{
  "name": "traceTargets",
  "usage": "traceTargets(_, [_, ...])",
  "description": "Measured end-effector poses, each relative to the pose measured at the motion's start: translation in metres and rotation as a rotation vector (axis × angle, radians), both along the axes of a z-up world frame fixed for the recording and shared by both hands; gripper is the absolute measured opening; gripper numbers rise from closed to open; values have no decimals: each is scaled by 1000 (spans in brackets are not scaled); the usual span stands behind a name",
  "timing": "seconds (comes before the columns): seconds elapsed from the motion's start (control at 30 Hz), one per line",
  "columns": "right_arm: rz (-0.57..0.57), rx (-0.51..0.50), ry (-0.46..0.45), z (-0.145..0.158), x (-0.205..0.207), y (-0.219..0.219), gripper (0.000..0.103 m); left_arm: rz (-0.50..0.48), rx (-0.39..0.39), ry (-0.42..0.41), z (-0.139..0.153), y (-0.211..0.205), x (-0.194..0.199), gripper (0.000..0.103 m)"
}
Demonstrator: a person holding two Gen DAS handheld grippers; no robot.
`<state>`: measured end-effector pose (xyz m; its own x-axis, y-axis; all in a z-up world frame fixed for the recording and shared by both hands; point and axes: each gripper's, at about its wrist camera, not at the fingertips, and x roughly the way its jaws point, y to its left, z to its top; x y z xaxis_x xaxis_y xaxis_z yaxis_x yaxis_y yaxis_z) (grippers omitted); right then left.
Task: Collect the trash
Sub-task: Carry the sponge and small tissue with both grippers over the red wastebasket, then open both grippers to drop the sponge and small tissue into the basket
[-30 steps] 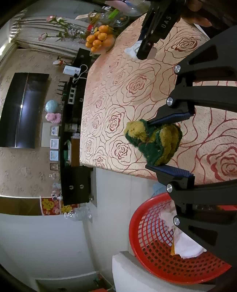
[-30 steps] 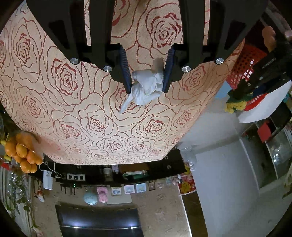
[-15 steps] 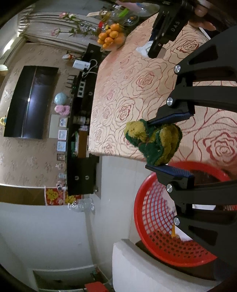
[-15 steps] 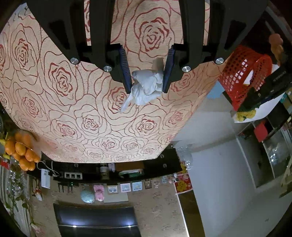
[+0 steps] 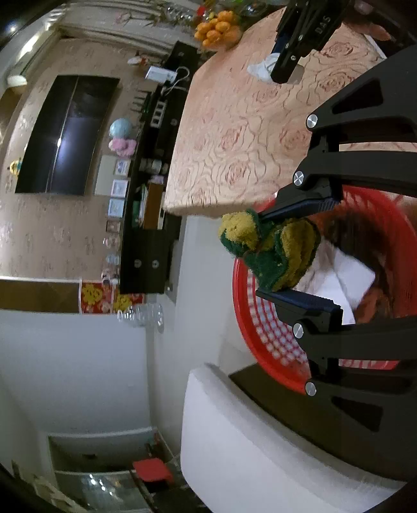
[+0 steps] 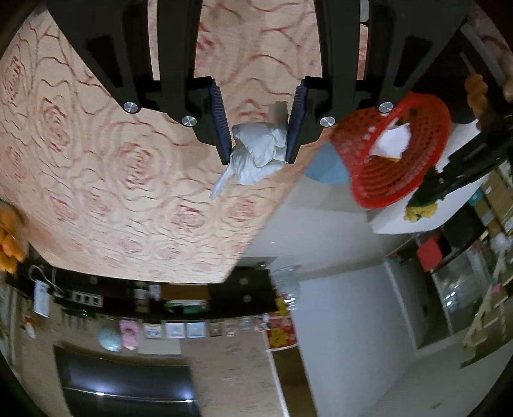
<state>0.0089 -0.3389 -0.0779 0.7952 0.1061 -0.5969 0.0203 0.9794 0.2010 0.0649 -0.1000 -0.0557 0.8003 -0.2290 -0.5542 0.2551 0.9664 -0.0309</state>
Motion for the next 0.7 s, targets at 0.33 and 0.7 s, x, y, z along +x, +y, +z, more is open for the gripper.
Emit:
traceTargets(0.33, [160, 5, -14, 24, 30, 65, 34, 90, 38, 10, -12, 35, 13, 39])
traceTargets(0.7, [272, 56, 58, 19, 74, 113, 34, 121, 31, 82, -31, 57, 28, 42])
